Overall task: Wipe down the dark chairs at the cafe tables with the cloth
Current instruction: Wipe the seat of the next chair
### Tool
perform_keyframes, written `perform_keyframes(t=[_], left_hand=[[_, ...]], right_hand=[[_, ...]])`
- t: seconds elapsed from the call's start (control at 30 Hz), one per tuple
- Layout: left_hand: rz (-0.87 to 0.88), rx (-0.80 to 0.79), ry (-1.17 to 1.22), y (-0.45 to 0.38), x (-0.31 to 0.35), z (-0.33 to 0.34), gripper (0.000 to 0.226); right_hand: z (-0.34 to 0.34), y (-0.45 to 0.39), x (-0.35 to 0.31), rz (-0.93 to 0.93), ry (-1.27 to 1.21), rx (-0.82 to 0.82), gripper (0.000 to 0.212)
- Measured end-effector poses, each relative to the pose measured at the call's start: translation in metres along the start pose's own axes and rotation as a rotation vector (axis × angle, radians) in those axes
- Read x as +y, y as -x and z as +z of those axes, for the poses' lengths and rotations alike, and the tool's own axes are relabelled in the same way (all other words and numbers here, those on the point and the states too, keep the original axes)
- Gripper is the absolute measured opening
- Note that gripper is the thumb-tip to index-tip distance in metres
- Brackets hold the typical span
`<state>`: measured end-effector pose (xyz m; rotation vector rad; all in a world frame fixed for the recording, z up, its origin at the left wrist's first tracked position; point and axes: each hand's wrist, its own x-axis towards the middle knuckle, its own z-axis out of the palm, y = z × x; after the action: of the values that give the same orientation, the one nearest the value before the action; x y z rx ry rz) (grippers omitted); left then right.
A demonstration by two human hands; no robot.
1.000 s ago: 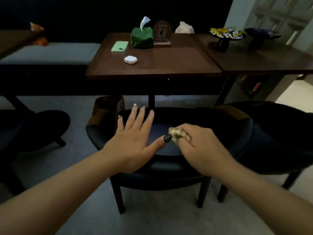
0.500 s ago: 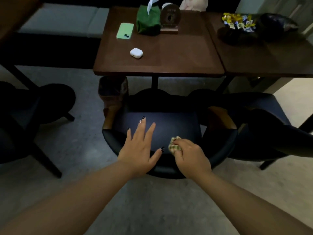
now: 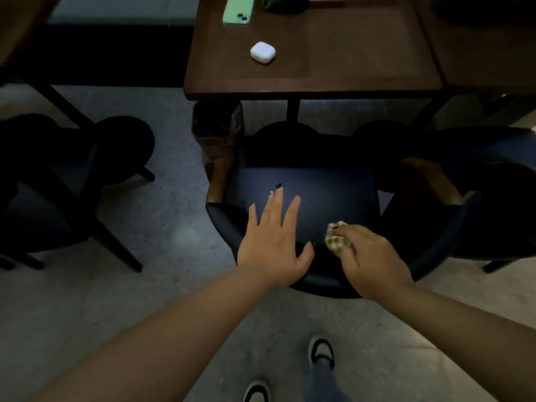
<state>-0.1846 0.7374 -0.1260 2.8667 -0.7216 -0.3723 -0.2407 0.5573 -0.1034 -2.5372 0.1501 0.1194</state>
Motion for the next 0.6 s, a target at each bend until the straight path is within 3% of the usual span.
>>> perform_keyframes(t=[0.27,0.4,0.5,0.6], left_hand=[[-0.074,-0.025,0.087,0.000,0.002,-0.007,0.084],[-0.135,0.089,0.459,-0.015,-0.020,-0.025,0.075],[-0.339,0.192,0.319,-0.037,-0.070,-0.038,0.073],[-0.693,0.023,0.443,-0.054,-0.101,-0.037,0.075]], right_hand=[[-0.003,-0.003,0.001,-0.017,-0.008,-0.131,0.043],[-0.004,-0.004,0.003,-0.033,-0.033,-0.161,0.042],[-0.003,-0.004,0.005,-0.014,-0.066,-0.172,0.042],[0.000,-0.007,0.009,0.025,-0.091,-0.187,0.038]])
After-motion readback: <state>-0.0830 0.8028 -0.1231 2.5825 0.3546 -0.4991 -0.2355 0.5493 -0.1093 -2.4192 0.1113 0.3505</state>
